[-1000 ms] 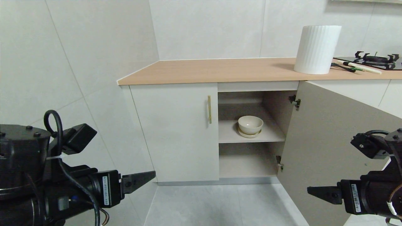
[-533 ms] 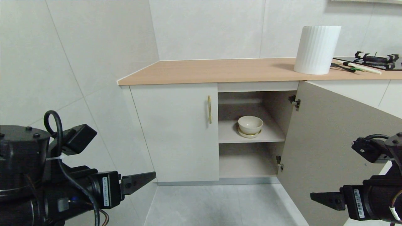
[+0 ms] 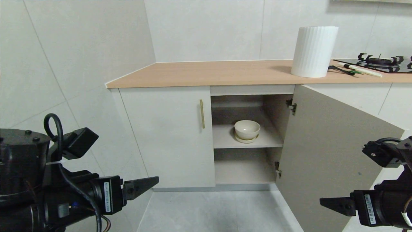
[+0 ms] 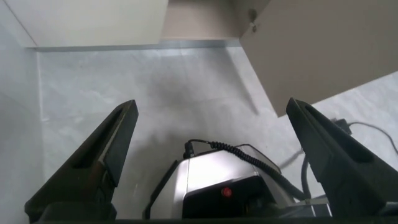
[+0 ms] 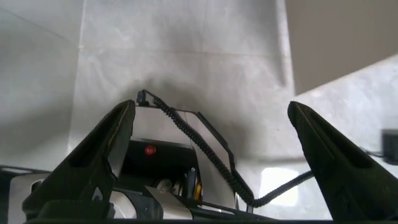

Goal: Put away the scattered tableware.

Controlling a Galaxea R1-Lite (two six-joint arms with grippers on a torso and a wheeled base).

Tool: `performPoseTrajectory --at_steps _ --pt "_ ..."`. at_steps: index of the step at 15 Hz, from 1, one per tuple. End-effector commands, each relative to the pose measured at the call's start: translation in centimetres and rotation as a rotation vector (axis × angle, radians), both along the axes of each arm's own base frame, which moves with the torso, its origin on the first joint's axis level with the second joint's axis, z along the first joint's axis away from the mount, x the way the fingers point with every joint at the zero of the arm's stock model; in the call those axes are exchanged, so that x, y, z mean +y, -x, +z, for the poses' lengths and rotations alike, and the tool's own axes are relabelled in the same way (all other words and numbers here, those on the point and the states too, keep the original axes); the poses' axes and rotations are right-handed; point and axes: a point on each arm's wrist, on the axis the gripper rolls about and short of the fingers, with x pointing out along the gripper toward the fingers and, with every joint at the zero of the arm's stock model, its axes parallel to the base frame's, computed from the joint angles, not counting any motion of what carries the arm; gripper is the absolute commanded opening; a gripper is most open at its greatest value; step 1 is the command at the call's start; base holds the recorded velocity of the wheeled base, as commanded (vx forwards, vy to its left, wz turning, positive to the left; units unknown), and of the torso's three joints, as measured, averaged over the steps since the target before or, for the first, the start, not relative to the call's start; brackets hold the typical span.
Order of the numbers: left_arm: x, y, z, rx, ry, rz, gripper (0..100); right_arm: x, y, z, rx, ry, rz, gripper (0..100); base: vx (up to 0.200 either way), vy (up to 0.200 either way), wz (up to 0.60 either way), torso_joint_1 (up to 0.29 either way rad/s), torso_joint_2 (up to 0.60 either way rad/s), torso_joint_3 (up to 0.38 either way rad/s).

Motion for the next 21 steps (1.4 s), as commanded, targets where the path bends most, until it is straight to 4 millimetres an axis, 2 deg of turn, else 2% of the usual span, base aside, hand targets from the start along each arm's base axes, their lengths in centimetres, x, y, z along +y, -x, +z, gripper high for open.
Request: performPoseTrajectory --at_steps 1,7,9,15,19,21 --pt "0.0 0.0 0.0 0.000 0.000 0.000 100 0.0 0.0 -0.1 0.009 0.007 0.001 100 0.000 -0.200 0.00 0.002 0.00 -0.012" --pt "0.0 0.1 0.1 -0.005 0.003 -0.002 100 -0.5 -0.4 -0.2 0.004 0.036 -0.039 100 0.000 -0.200 0.00 0.004 0.00 0.000" --pt "0.0 0.1 0.1 -0.004 0.002 -0.002 100 -1.1 -0.7 -0.2 -0.001 0.068 -0.059 100 0.000 0.000 0.00 0.000 0.00 0.000" --pt "0.0 0.1 0.0 -0.002 0.003 -0.001 100 -6.4 -2.3 0.4 -0.023 0.213 -0.276 100 0.000 0.000 0.00 0.000 0.00 0.000" --pt "0.0 0.1 0.1 -0.003 0.003 -0.001 100 -8.1 -4.3 -0.1 -0.032 0.207 -0.377 100 0.000 0.000 0.00 0.000 0.00 0.000" --pt "0.0 0.1 0.1 -0.003 0.003 -0.001 100 -9.2 -6.4 -0.9 -0.053 0.193 -0.445 100 0.000 0.000 0.00 0.000 0.00 0.000"
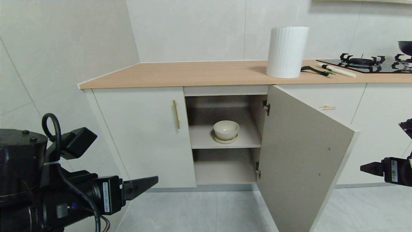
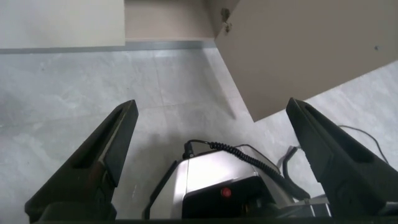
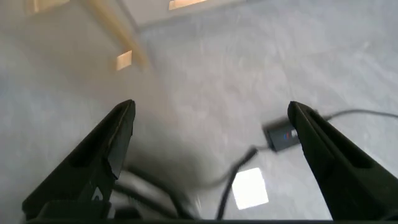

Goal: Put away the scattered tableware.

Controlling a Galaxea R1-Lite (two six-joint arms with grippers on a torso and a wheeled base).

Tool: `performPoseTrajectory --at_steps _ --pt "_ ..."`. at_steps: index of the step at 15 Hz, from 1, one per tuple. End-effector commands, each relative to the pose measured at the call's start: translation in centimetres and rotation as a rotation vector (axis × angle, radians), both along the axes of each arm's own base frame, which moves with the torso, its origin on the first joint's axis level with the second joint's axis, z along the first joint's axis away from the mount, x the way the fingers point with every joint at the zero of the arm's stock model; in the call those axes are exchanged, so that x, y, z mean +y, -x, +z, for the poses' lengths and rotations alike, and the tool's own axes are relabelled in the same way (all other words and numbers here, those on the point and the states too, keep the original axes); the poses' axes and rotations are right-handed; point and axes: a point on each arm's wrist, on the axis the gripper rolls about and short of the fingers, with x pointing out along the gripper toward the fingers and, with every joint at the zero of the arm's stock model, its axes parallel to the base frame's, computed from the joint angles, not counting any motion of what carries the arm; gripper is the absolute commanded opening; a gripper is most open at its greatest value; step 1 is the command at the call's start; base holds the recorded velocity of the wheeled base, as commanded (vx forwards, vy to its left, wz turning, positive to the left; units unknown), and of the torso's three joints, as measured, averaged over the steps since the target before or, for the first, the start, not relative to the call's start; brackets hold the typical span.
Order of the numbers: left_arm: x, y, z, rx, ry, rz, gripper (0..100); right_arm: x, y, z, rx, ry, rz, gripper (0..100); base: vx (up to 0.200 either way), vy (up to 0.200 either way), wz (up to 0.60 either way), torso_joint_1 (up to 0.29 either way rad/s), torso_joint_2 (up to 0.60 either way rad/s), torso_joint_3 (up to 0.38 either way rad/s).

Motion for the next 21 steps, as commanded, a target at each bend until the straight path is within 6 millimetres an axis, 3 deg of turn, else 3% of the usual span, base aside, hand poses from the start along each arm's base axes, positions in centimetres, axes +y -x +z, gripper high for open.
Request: performPoseTrajectory --at_steps 1,5,14,21 --pt "0.0 0.0 0.0 0.000 0.000 0.000 100 -1.0 -2.1 -1.5 0.030 -0.007 -0.056 100 0.000 0.000 0.00 0.000 0.00 0.000" --pt "0.0 0.0 0.0 0.000 0.000 0.000 100 -1.2 -4.8 -2.8 -0.037 -0.096 -0.137 100 0.000 0.000 0.00 0.000 0.00 0.000" --pt "0.0 -0.1 0.0 -0.001 0.001 0.000 100 -0.1 -6.7 -3.8 -0.085 -0.257 -0.130 100 0.000 0.000 0.00 0.000 0.00 0.000" --pt "0.0 -0.1 0.2 -0.008 0.008 0.002 100 3.6 -6.6 -3.9 -0.071 -0.301 -0.018 100 0.000 0.000 0.00 0.000 0.00 0.000"
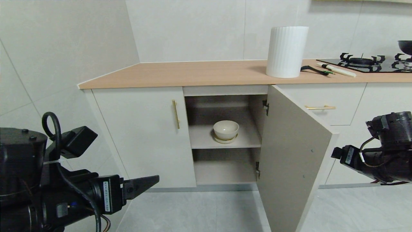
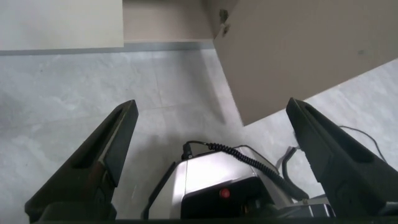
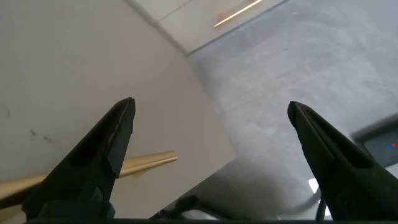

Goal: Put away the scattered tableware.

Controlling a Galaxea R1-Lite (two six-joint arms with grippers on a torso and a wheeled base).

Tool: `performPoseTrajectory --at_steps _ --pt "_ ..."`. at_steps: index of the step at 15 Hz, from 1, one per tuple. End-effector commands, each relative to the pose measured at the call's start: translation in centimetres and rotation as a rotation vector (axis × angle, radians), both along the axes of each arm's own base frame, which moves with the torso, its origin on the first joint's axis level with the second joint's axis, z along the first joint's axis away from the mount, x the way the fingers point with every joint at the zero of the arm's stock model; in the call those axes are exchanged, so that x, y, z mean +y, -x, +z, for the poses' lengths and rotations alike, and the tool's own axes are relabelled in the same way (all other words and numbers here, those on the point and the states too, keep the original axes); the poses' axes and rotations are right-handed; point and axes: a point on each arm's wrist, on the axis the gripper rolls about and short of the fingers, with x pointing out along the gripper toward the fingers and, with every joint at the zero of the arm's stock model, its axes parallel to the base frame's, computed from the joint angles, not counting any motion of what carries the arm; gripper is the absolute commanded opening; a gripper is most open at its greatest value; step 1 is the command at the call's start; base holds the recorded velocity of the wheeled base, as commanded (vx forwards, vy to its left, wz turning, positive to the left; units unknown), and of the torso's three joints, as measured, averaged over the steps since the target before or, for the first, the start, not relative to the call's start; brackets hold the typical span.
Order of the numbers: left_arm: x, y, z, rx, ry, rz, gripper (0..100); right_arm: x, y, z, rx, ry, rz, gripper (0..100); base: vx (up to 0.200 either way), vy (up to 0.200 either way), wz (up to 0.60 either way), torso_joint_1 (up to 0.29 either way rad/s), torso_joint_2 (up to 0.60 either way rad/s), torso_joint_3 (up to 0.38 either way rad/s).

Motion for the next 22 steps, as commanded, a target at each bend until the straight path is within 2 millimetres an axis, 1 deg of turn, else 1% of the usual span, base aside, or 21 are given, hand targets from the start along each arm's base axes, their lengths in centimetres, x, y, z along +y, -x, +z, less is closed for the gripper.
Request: performPoseTrajectory --at_steps 1,3,5,7,8,9,10,11,13,14,16,17,20,22 --pt "0.0 0.0 0.1 -0.003 0.002 0.001 100 1.7 -0.2 0.2 -0.009 -0.001 0.063 100 0.000 0.000 0.00 0.000 0.00 0.000" --pt "0.0 0.0 0.1 -0.004 0.003 0.003 100 4.1 -1.0 0.7 -0.031 -0.002 0.146 100 0.000 0.000 0.00 0.000 0.00 0.000" --pt "0.0 -0.1 -0.1 0.005 -0.001 0.003 100 7.2 -2.3 1.0 -0.046 0.006 0.245 100 0.000 0.000 0.00 0.000 0.00 0.000" --pt "0.0 -0.1 0.1 -0.001 0.002 0.006 100 10.2 -3.3 0.7 -0.052 0.046 0.355 100 0.000 0.000 0.00 0.000 0.00 0.000" --pt "0.0 0.0 0.1 -0.004 0.003 0.006 100 11.3 -3.5 0.6 -0.057 0.057 0.395 100 0.000 0.000 0.00 0.000 0.00 0.000" --pt "0.1 0.0 0.2 -0.008 0.003 0.010 100 13.0 -4.4 0.5 -0.065 0.079 0.447 100 0.000 0.000 0.00 0.000 0.00 0.000" --pt "0.1 0.0 0.2 -0.008 0.003 0.010 100 13.6 -4.8 0.5 -0.070 0.086 0.463 100 0.000 0.000 0.00 0.000 0.00 0.000" --pt "0.1 -0.1 0.0 -0.004 -0.006 0.017 100 14.7 -5.9 0.3 -0.069 0.106 0.489 100 0.000 0.000 0.00 0.000 0.00 0.000" --pt "0.2 -0.1 0.1 -0.013 -0.014 0.028 100 16.0 -8.1 0.4 -0.071 0.114 0.500 100 0.000 0.000 0.00 0.000 0.00 0.000" --pt "0.2 -0.1 0.2 -0.016 -0.013 0.032 100 16.4 -8.6 0.2 -0.069 0.101 0.516 100 0.000 0.000 0.00 0.000 0.00 0.000" --pt "0.2 0.0 0.2 -0.019 -0.016 0.038 100 16.9 -9.4 -0.6 -0.056 0.067 0.549 100 0.000 0.000 0.00 0.000 0.00 0.000" --pt "0.3 0.0 0.2 -0.018 -0.015 0.036 100 17.3 -10.0 -1.9 -0.033 0.068 0.554 100 0.000 0.000 0.00 0.000 0.00 0.000" --pt "0.2 0.0 0.1 -0.022 -0.029 0.025 100 17.8 -11.0 -3.0 -0.052 0.047 0.541 100 0.000 0.000 0.00 0.000 0.00 0.000" --pt "0.2 0.0 0.0 -0.019 -0.034 0.019 100 18.1 -11.5 -3.0 -0.100 0.003 0.516 100 0.000 0.000 0.00 0.000 0.00 0.000"
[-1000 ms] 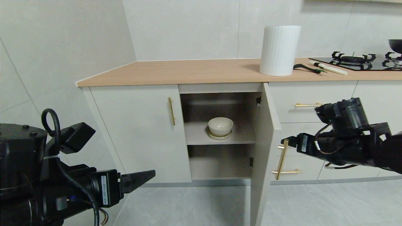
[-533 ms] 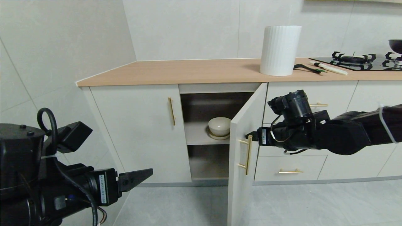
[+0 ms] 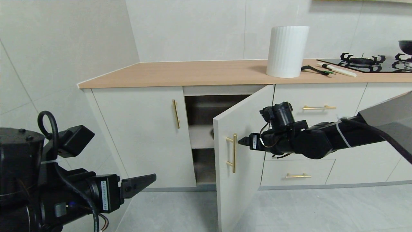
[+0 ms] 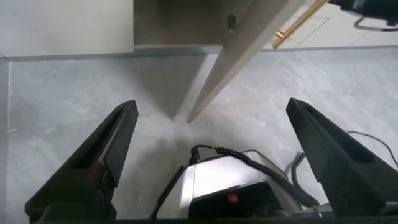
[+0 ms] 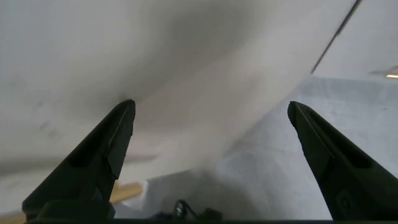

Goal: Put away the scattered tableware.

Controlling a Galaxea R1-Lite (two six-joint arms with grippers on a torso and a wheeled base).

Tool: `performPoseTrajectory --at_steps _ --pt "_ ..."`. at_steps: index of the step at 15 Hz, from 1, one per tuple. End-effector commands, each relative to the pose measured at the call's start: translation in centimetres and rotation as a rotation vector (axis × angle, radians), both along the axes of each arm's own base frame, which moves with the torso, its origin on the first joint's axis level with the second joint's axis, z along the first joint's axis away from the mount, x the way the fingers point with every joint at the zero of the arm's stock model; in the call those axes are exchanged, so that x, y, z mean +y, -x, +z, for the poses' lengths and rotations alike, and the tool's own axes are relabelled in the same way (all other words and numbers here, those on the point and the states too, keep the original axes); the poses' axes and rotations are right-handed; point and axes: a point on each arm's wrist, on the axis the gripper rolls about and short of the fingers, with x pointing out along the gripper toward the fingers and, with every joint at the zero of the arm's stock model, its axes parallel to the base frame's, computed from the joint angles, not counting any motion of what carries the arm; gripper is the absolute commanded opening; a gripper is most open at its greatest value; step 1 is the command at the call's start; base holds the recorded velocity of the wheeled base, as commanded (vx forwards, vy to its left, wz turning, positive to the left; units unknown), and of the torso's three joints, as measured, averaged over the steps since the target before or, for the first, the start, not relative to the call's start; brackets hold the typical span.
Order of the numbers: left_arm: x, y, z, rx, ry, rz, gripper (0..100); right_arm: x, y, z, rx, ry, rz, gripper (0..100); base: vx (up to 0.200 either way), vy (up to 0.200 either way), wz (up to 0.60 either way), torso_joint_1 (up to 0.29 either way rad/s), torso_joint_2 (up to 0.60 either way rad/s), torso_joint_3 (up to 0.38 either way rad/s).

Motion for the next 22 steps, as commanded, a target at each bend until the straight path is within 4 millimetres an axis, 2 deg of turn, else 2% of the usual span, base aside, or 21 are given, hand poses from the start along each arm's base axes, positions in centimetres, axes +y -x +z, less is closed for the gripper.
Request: performPoseTrajectory --at_steps 1,4,10,17,20,22 --pt "0.0 0.0 -0.1 0.002 -0.001 -0.003 100 0.4 -0.6 -1.3 0.004 -0.010 -0.006 100 0.000 0.000 0.00 0.000 0.00 0.000" --pt "0.0 0.0 -0.3 0.006 -0.021 -0.011 100 0.7 -1.1 -2.0 -0.006 -0.026 -0.018 100 0.000 0.000 0.00 0.000 0.00 0.000" --pt "-0.1 -0.1 -0.6 0.016 -0.037 -0.021 100 1.2 -2.0 -2.3 0.003 -0.083 -0.053 100 0.200 0.000 0.00 0.000 0.01 0.001" --pt "-0.2 -0.2 -0.7 0.019 -0.038 -0.021 100 1.5 -2.6 -1.3 0.000 -0.176 -0.102 100 0.000 0.000 0.00 0.000 0.00 0.000" --pt "-0.2 -0.3 -0.8 0.025 -0.041 -0.021 100 1.5 -3.5 -0.6 -0.006 -0.252 -0.146 100 0.000 0.000 0.00 0.000 0.00 0.000" --pt "-0.2 -0.3 -0.8 0.026 -0.042 -0.021 100 1.6 -4.8 -1.0 -0.021 -0.275 -0.197 100 0.000 0.000 0.00 0.000 0.00 0.000"
